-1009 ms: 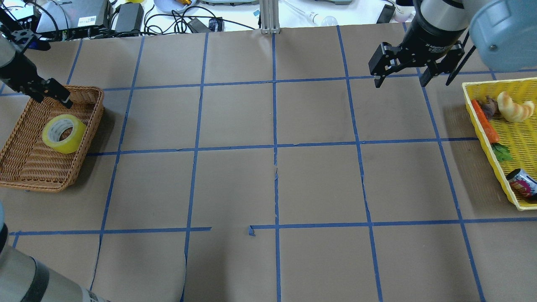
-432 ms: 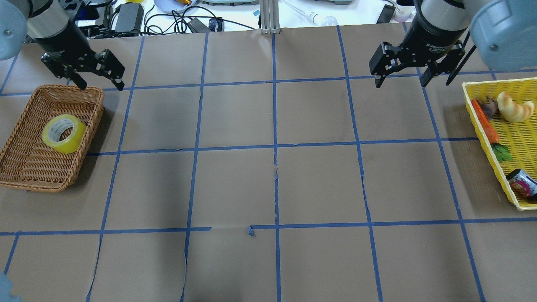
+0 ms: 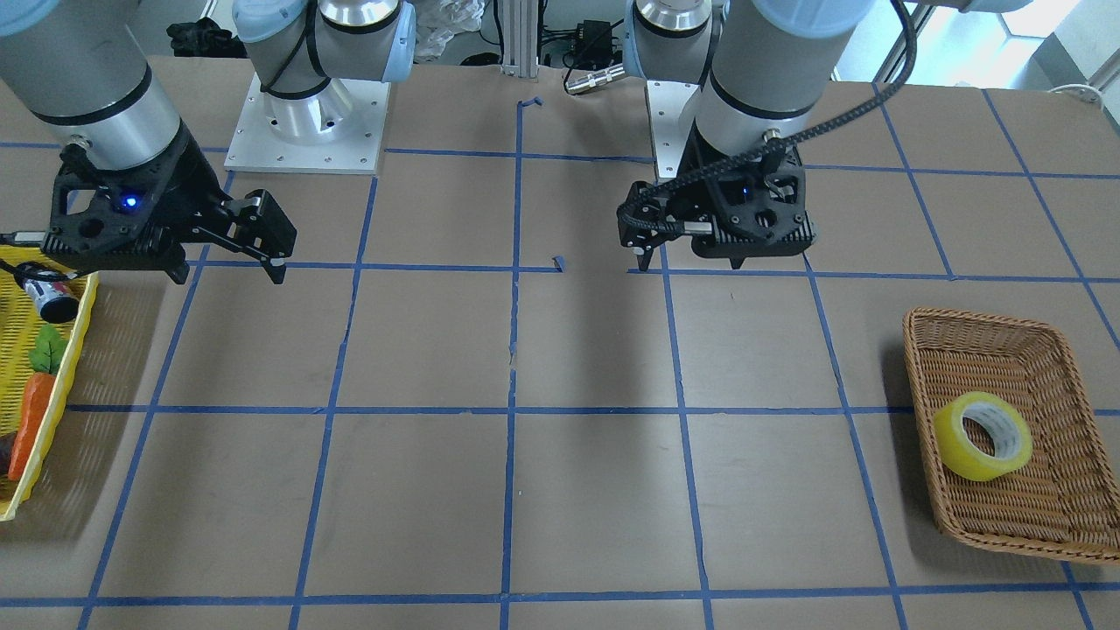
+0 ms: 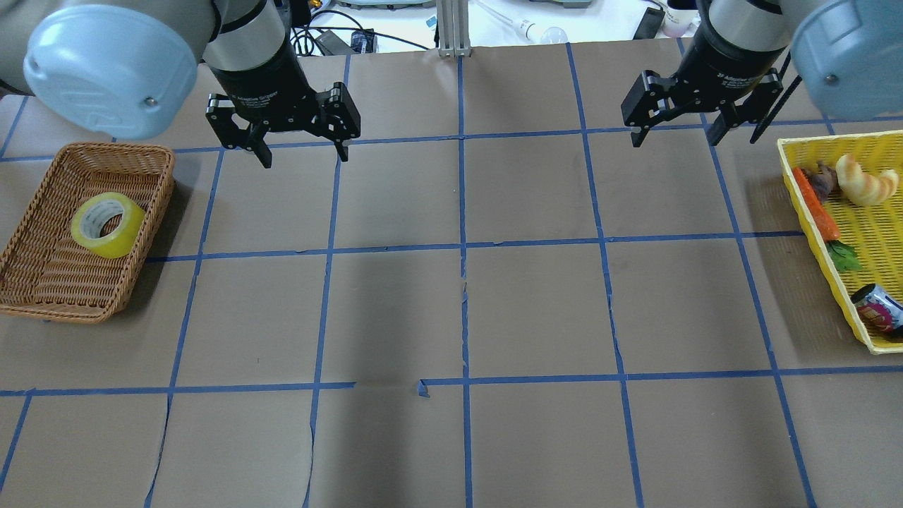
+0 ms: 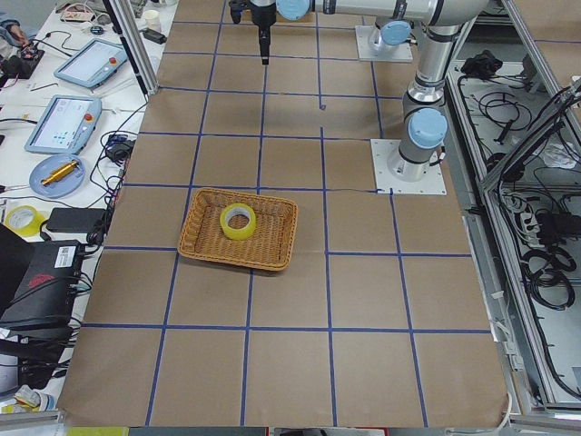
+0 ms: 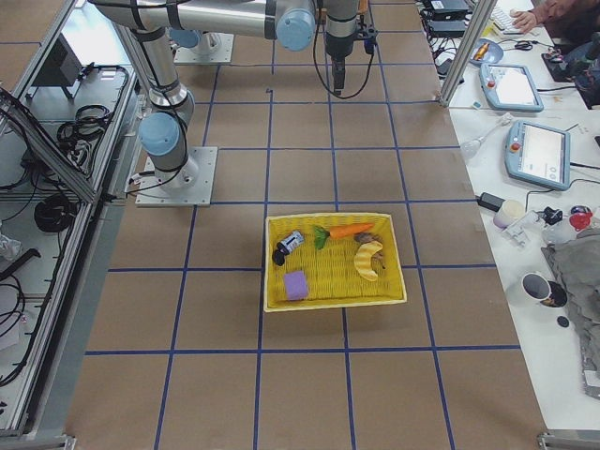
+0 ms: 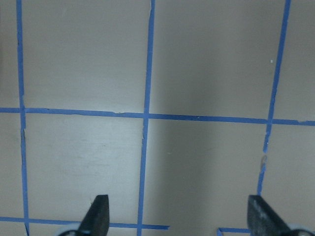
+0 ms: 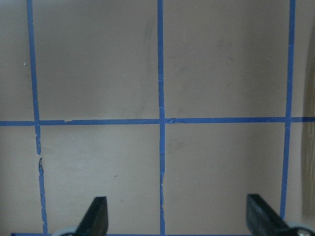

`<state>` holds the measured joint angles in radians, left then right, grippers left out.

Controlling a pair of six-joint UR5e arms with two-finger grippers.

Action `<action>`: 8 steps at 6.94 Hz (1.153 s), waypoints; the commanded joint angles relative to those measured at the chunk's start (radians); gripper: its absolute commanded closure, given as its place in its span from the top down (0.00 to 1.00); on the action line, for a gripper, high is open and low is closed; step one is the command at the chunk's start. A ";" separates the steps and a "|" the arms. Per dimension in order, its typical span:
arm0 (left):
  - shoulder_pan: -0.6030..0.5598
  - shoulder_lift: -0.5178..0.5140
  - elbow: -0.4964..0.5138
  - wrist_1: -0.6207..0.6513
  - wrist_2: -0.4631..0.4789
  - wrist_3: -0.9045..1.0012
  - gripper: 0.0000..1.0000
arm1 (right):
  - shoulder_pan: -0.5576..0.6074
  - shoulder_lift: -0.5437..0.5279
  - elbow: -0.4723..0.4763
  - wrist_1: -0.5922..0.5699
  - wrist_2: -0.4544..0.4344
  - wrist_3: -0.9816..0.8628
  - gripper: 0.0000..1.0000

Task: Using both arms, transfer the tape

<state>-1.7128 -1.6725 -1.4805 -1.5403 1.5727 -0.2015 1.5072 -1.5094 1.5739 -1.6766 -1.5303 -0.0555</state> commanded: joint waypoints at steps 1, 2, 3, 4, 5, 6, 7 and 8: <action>0.014 0.059 -0.009 -0.003 0.006 0.012 1.00 | 0.001 -0.005 0.002 0.002 0.004 0.000 1.00; 0.100 0.079 -0.009 -0.007 -0.008 0.096 1.00 | 0.004 -0.009 0.000 0.012 0.002 0.000 1.00; 0.151 0.091 -0.012 -0.018 -0.046 0.159 1.00 | 0.016 -0.011 0.000 0.021 0.002 0.000 1.00; 0.154 0.111 -0.036 -0.032 -0.045 0.160 1.00 | 0.040 -0.011 0.014 0.020 -0.008 0.002 1.00; 0.154 0.123 -0.055 -0.020 -0.045 0.159 1.00 | 0.041 -0.011 0.021 0.018 -0.007 0.002 1.00; 0.156 0.126 -0.056 -0.017 -0.049 0.168 1.00 | 0.041 -0.009 0.023 0.018 0.002 0.002 1.00; 0.156 0.126 -0.057 -0.006 -0.053 0.165 1.00 | 0.041 -0.009 0.023 0.017 0.002 0.002 1.00; 0.156 0.126 -0.057 0.002 -0.053 0.160 1.00 | 0.041 -0.006 0.023 0.012 0.002 0.000 1.00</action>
<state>-1.5576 -1.5473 -1.5361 -1.5483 1.5218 -0.0381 1.5473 -1.5178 1.5961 -1.6603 -1.5288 -0.0540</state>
